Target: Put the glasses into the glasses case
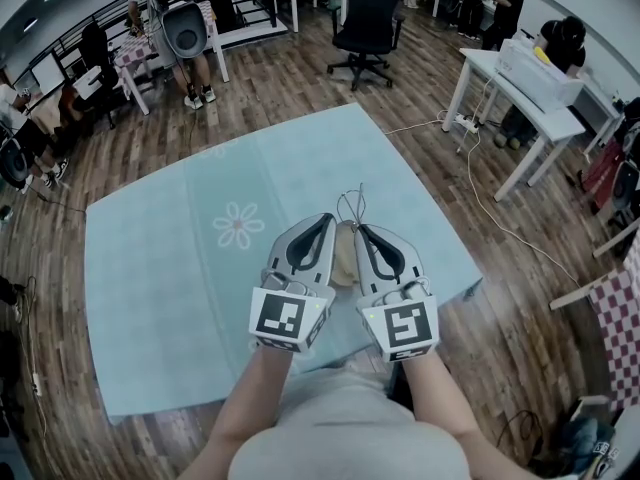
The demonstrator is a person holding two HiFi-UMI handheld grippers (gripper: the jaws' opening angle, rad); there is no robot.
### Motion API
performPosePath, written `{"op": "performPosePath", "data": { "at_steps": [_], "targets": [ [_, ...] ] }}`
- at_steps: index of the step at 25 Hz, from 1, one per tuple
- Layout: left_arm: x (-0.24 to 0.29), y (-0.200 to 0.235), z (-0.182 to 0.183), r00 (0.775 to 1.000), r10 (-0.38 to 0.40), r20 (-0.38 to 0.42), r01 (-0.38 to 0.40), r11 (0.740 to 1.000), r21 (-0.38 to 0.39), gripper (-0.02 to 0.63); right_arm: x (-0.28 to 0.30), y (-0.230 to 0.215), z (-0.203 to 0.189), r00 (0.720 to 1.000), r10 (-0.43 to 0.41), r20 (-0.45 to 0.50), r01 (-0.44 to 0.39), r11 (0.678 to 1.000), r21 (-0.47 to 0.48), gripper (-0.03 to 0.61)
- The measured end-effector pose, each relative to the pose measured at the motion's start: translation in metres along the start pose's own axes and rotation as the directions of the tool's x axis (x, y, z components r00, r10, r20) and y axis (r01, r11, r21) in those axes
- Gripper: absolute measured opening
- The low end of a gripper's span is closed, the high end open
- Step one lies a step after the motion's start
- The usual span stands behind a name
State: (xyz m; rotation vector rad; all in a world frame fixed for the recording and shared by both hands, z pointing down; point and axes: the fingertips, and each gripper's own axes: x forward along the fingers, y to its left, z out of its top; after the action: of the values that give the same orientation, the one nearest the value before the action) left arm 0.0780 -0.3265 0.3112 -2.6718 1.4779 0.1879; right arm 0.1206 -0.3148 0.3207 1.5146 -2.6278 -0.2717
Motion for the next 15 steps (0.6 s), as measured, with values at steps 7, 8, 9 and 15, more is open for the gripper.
{"op": "performPosePath", "data": {
  "at_steps": [7,8,9,15],
  "targets": [
    [-0.003,-0.0046,0.0015,1.0,-0.017,0.015,0.017,1.0,-0.02,0.008,-0.004,0.0009,0.0005,1.0,0.011,-0.006,-0.011,1.0,0.028,0.011],
    [-0.0031,-0.0046,0.001,1.0,-0.016,0.013,0.017,1.0,-0.02,0.008,-0.0043,0.0007,0.0003,1.0,0.01,-0.009,-0.009,1.0,0.03,0.011],
    [-0.0033,-0.0045,0.0006,1.0,-0.016,0.013,0.016,1.0,-0.022,0.009,-0.0046,0.0006,0.0,1.0,0.008,-0.012,-0.008,0.999,0.031,0.011],
    [-0.006,-0.0046,-0.0009,1.0,-0.018,0.005,0.018,0.999,-0.031,0.009,-0.0052,0.0038,-0.0021,1.0,0.01,-0.023,-0.01,1.0,0.019,0.011]
  ]
}}
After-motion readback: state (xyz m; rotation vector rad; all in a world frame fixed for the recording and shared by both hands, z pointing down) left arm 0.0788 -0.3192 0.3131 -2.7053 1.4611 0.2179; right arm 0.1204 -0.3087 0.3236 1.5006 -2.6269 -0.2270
